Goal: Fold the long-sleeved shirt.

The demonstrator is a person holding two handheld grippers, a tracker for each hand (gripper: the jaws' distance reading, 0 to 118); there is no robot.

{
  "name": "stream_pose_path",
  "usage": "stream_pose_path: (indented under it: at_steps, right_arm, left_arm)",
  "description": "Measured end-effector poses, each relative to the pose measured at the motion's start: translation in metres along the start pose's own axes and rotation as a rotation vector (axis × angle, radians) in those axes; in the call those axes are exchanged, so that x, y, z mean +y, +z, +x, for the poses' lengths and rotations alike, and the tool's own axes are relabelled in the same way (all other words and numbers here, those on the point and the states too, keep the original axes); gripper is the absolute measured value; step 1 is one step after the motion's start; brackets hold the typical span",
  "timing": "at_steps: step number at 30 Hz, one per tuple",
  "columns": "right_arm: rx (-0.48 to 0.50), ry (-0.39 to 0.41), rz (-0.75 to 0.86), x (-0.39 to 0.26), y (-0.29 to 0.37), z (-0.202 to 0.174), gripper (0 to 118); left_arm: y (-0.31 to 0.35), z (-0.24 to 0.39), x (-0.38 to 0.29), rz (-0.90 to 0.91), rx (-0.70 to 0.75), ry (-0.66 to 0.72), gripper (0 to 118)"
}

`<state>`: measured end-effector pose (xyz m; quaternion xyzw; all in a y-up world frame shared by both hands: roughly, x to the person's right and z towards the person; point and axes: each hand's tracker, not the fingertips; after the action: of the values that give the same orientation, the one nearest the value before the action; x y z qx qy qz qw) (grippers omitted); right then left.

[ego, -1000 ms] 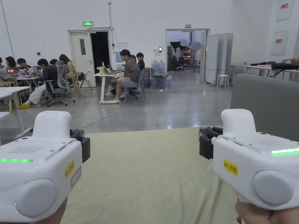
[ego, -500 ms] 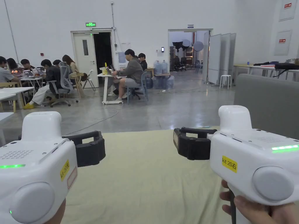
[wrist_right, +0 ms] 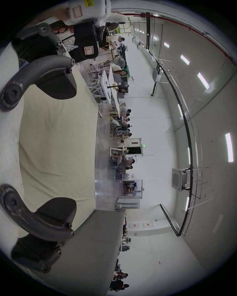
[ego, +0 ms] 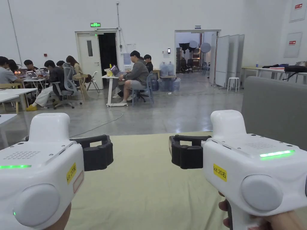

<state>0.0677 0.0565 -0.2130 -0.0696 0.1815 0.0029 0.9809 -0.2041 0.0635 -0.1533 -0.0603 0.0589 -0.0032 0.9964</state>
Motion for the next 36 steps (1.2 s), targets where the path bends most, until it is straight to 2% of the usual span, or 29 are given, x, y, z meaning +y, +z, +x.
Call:
stream_pose_path:
  at_steps: [23, 36]
  right_arm:
    - [0.005, -0.058, -0.019, -0.001, -0.004, 0.0, 118]
    - [-0.001, -0.057, -0.031, -0.006, -0.011, -0.004, 118]
  left_arm:
    - [0.003, -0.006, -0.002, -0.016, -0.024, 0.013, 118]
    - [0.001, -0.012, -0.004, -0.026, -0.03, 0.02, 118]
